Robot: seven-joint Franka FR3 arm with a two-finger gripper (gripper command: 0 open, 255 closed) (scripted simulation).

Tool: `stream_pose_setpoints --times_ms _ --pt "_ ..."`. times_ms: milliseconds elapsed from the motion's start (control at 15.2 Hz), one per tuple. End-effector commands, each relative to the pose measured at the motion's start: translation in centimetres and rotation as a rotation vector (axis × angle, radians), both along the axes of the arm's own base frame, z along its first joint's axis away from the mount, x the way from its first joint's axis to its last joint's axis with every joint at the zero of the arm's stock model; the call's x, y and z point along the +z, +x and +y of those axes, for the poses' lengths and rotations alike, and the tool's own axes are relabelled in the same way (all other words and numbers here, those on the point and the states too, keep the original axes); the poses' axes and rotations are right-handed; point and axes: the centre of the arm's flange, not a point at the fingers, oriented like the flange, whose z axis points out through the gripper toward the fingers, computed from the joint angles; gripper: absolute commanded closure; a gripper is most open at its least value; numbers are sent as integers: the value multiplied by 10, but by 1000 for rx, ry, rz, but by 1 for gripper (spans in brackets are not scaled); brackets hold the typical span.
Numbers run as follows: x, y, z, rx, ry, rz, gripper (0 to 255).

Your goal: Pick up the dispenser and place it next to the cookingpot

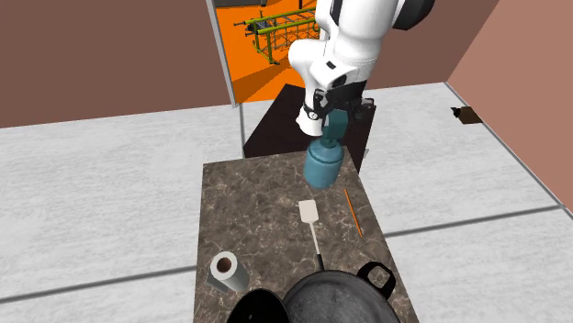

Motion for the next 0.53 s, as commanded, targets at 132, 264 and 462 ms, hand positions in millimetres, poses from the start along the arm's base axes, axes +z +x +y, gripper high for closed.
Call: stream_pose_setpoints --times_ms 132,264,462 --pt "21 1 0 0 0 0 255" --pt "32 1 0 0 0 0 255" --pt "48 1 0 0 0 0 255"
